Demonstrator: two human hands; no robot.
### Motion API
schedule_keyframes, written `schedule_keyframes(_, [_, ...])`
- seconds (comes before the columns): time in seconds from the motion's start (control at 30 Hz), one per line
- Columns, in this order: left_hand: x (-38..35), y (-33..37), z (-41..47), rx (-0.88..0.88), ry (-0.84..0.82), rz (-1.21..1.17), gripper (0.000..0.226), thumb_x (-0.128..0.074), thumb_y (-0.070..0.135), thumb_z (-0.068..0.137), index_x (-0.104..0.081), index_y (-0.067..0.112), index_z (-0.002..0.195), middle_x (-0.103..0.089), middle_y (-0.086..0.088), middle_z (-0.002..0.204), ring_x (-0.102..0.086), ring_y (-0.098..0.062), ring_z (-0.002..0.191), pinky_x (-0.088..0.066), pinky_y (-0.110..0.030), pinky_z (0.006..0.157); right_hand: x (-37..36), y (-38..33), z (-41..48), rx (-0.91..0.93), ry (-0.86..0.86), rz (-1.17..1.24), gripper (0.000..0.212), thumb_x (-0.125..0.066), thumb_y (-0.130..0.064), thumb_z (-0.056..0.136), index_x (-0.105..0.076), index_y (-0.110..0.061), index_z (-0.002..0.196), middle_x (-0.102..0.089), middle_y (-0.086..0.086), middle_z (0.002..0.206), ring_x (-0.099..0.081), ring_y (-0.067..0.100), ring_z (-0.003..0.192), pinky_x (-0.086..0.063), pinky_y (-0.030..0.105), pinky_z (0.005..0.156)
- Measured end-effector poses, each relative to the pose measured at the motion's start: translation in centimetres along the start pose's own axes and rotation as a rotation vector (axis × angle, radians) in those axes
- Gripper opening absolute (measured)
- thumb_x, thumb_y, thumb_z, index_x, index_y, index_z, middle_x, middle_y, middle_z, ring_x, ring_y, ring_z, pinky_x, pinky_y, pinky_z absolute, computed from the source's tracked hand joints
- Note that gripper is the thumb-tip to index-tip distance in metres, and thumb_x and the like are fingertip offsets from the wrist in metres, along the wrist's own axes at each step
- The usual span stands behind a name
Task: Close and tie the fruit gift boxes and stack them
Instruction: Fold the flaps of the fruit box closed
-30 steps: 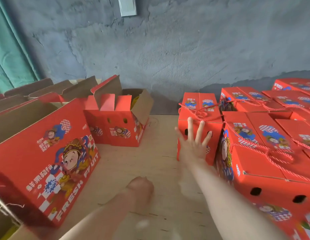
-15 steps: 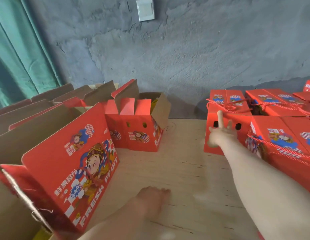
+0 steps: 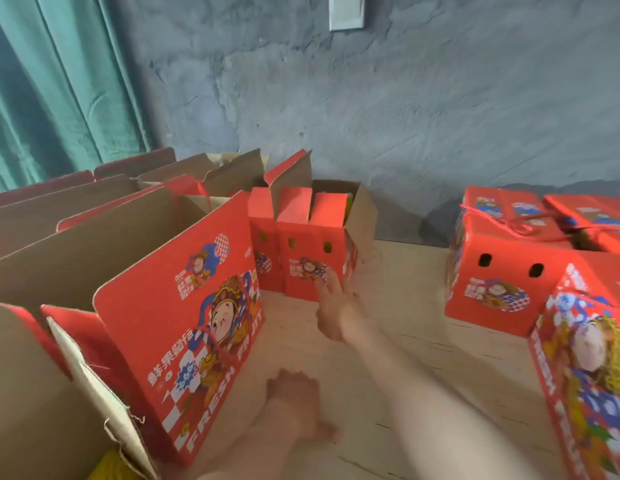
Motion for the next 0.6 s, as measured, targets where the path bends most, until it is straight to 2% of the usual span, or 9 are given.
schedule_keyframes(0.07, [0.8,0.3,0.3,-0.095,0.046,0.002,0.075,-0.064,0.064,0.076,-0.059,-0.002,0.113,-0.06,-0.019,0.118,-0.059,-0.034,0.108,-0.048,-0.039,0.089,0.2,0.1,2.7,-0.048,0.015,0.049,0.072,-0.045,-0.008,0.09,-0.01,-0.02,0.152,0.017,0.001,0.159,0.01,0.035,0.145,-0.013,0.054,0.115])
schedule_keyframes(0.13, [1.3,0.2,0.6,-0.124,0.059,0.015,0.074,-0.065,0.064,0.075,-0.061,-0.003,0.106,-0.063,-0.02,0.111,-0.061,-0.035,0.101,-0.048,-0.037,0.085,0.6,0.1,5.3,-0.07,0.038,0.072,0.069,-0.045,-0.013,0.09,-0.014,-0.019,0.151,0.019,0.003,0.159,0.009,0.038,0.145,-0.008,0.054,0.117])
schedule_keyframes(0.2, [1.3,0.1,0.9,-0.118,0.068,0.003,0.074,-0.067,0.065,0.072,-0.062,-0.002,0.102,-0.065,-0.019,0.106,-0.062,-0.034,0.096,-0.047,-0.035,0.081,0.6,0.1,7.3,-0.085,0.012,0.138,0.066,-0.049,-0.022,0.091,-0.019,-0.015,0.15,0.019,0.004,0.158,-0.001,0.04,0.145,-0.011,0.049,0.116])
schedule_keyframes(0.27, [1.1,0.0,1.1,-0.11,0.064,0.001,0.071,-0.068,0.065,0.071,-0.063,-0.001,0.097,-0.067,-0.018,0.101,-0.063,-0.032,0.091,-0.046,-0.032,0.077,0.3,0.2,8.0,-0.092,-0.018,0.215,0.065,-0.051,-0.027,0.089,-0.026,-0.014,0.147,0.018,0.005,0.158,-0.015,0.04,0.142,-0.02,0.045,0.114])
schedule_keyframes(0.37, [0.7,-0.1,1.2,-0.099,0.069,0.007,0.07,-0.068,0.066,0.07,-0.064,0.001,0.097,-0.067,-0.015,0.099,-0.064,-0.029,0.09,-0.045,-0.03,0.075,1.2,-0.2,7.0,-0.073,0.062,0.163,0.06,-0.054,-0.029,0.088,-0.034,-0.014,0.142,-0.002,0.012,0.156,-0.025,0.041,0.137,-0.028,0.045,0.109])
schedule_keyframes(0.47, [0.2,-0.2,1.3,-0.03,0.073,-0.025,0.069,-0.07,0.066,0.064,-0.064,0.006,0.098,-0.067,-0.009,0.1,-0.063,-0.026,0.091,-0.044,-0.029,0.073,2.6,-0.3,4.4,-0.057,0.179,0.112,0.046,-0.05,-0.025,0.089,-0.039,-0.011,0.132,-0.028,0.017,0.138,-0.04,0.037,0.124,-0.037,0.041,0.099])
schedule_keyframes(0.6, [-0.2,-0.5,0.9,0.078,0.045,-0.129,0.067,-0.069,0.064,0.064,-0.066,0.008,0.1,-0.068,-0.007,0.102,-0.065,-0.023,0.092,-0.044,-0.026,0.069,3.1,0.6,-0.4,-0.075,0.226,0.071,0.043,-0.053,-0.012,0.087,-0.037,-0.011,0.126,-0.034,0.016,0.126,-0.046,0.035,0.112,-0.042,0.041,0.09])
Point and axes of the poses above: each hand's wrist, its own z-axis towards the middle knuckle, its own x-axis out of the back of the hand, y = z × x, the point moved 6 cm from there along z, towards the middle knuckle
